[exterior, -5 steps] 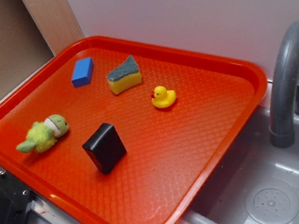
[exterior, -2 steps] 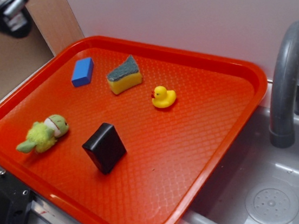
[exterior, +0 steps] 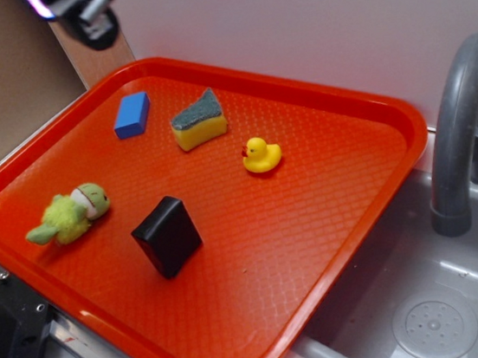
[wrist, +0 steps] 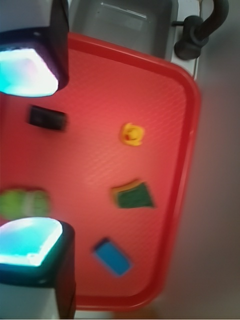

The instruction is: Grab the green sponge.

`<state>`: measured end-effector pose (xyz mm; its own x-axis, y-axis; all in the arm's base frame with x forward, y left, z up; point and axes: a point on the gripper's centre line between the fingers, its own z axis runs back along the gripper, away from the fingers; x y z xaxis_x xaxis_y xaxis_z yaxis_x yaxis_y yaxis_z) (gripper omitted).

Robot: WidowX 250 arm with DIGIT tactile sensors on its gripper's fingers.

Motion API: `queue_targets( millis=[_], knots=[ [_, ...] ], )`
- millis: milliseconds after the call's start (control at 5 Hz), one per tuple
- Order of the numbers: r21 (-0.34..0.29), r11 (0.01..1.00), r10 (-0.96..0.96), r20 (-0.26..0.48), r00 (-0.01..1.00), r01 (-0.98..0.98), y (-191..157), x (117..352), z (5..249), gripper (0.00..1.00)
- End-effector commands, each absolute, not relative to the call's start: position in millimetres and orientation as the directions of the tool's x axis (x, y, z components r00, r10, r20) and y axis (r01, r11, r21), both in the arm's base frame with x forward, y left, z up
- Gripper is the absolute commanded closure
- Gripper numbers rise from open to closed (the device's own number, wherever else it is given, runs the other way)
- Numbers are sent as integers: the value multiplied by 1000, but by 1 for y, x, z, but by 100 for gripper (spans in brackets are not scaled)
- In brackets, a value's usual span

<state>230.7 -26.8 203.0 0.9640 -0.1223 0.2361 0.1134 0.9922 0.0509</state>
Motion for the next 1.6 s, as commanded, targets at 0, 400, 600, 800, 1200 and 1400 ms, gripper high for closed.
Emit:
queue_targets(
  millis=[0,400,600,800,1200,1400],
  knots=[
    [140,962,-268,299,916,236,-7,259,210,0],
    [186,965,-236,302,924,186,21,262,182,0],
    [168,972,-205,280,938,162,23,266,159,0],
    [159,979,-164,269,949,124,21,271,135,0],
    [159,983,-129,265,956,89,13,296,99,0],
    [177,981,-120,267,956,74,6,311,77,0]
  ],
)
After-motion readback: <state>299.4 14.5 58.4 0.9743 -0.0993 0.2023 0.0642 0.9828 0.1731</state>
